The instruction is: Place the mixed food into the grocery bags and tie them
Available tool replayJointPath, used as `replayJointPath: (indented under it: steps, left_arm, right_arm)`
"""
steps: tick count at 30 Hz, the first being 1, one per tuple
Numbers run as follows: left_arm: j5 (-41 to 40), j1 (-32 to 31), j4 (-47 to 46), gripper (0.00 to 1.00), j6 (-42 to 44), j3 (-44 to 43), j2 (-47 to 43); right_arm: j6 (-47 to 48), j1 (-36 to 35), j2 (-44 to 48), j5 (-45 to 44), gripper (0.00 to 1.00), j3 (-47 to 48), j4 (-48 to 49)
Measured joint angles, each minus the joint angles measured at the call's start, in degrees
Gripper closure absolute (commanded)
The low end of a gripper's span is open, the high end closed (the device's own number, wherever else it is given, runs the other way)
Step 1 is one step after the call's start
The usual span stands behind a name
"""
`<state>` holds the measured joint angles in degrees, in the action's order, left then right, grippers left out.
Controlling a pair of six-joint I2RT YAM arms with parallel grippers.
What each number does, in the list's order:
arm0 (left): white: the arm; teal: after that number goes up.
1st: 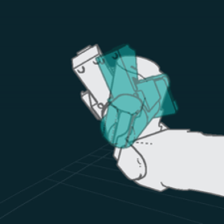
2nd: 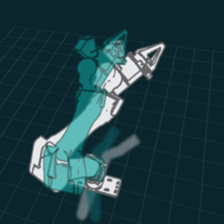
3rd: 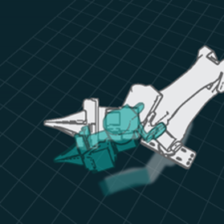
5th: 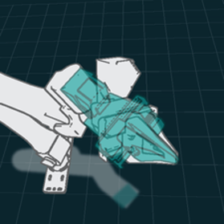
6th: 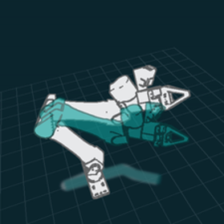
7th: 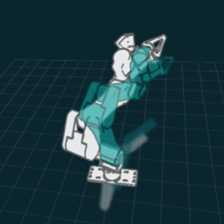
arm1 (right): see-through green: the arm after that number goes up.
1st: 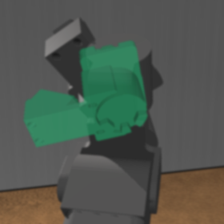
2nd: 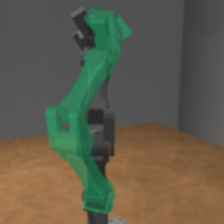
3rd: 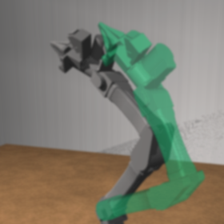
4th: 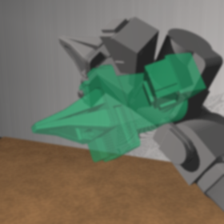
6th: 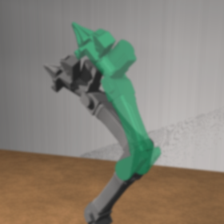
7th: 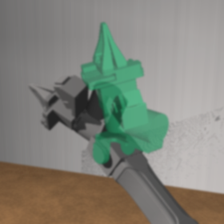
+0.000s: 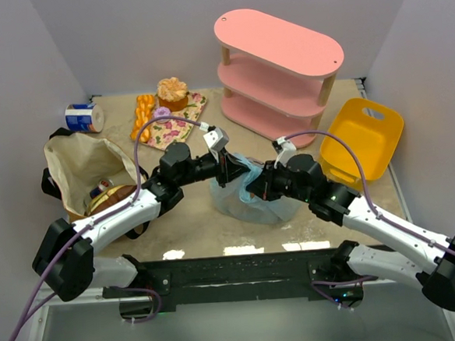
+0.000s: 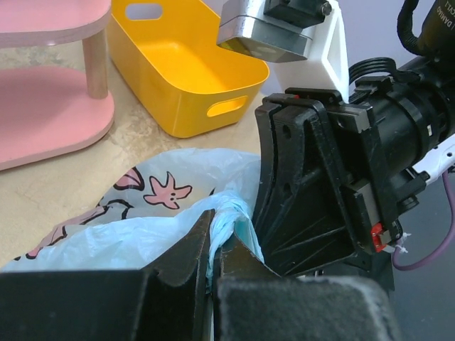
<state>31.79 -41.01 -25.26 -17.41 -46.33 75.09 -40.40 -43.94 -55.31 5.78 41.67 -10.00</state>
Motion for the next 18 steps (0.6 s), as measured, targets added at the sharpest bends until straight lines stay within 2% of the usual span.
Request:
replayJointPath:
  steps: [4, 5, 7, 11, 18]
  left_arm:
    - [0.8, 0.0, 0.0, 0.99, 0.0, 0.0, 0.0]
    - [1.2, 0.0, 0.2, 0.91, 0.0, 0.0, 0.0]
    - [2.1, 0.0, 0.6, 0.86, 0.1, -0.3, 0.1]
    - [4.9, 0.0, 1.8, 0.64, 0.5, -2.3, 1.1]
    - [9.3, 0.0, 2.4, 0.45, 0.5, -3.0, 2.0]
  right_arm:
    - [1.0, -0.9, 0.0, -5.2, 1.00, 0.0, 0.0]
    - [1.3, -1.0, 0.2, -6.8, 1.00, 0.0, 0.0]
    - [1.9, -1.0, 0.6, -8.5, 1.00, 0.0, -0.1]
    - [2.9, -1.1, 0.9, -10.9, 1.00, 0.0, -0.5]
    - [3.8, -1.1, 0.9, -12.3, 1.00, 0.0, -1.4]
